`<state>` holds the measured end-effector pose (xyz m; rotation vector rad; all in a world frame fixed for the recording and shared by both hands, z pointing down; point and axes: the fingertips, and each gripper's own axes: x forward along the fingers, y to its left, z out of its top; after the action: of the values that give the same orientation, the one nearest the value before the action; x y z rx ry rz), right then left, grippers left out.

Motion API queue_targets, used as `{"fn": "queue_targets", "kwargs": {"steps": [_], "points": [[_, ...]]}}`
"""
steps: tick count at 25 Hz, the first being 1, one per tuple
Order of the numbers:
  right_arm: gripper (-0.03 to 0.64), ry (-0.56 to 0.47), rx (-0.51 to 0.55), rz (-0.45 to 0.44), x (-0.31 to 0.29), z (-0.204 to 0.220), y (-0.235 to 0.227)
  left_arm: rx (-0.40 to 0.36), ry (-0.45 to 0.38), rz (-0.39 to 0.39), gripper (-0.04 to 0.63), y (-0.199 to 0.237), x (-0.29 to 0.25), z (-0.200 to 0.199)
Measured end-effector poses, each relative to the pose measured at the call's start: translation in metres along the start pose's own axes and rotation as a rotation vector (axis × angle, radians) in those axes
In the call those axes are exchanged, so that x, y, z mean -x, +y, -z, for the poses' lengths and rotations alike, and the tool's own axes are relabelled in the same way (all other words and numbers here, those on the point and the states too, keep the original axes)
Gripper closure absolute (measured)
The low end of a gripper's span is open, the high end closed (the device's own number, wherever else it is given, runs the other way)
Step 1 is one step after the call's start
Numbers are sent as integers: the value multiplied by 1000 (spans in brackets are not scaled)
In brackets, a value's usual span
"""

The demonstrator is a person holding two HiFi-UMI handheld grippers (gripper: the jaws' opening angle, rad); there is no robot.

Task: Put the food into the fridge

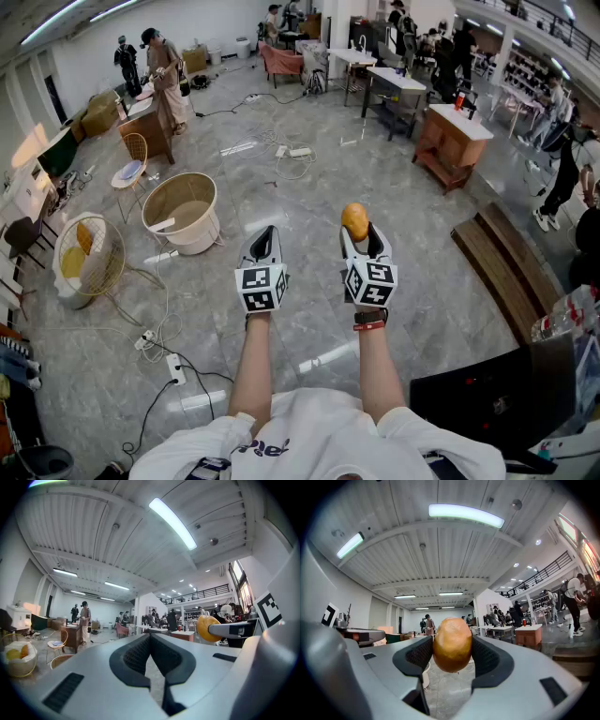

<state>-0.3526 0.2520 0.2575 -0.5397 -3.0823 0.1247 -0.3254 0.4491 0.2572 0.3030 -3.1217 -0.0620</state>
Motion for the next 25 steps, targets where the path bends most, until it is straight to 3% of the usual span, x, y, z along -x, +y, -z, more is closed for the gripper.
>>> {"fn": "queue_targets", "kwargs": {"steps": [7, 14, 20, 25], "points": [[342, -13, -17, 103, 47, -7, -96, 3, -12, 134, 578, -100, -30, -2], [342, -33, -45, 257, 110, -7, -169, 58, 7, 329, 577, -190, -46, 3], [342, -33, -69, 401, 142, 18, -210, 29, 43, 506, 577, -255, -66, 29], [342, -53, -92, 561, 195, 3, -256, -12, 64, 686, 577, -341, -72, 19]]}}
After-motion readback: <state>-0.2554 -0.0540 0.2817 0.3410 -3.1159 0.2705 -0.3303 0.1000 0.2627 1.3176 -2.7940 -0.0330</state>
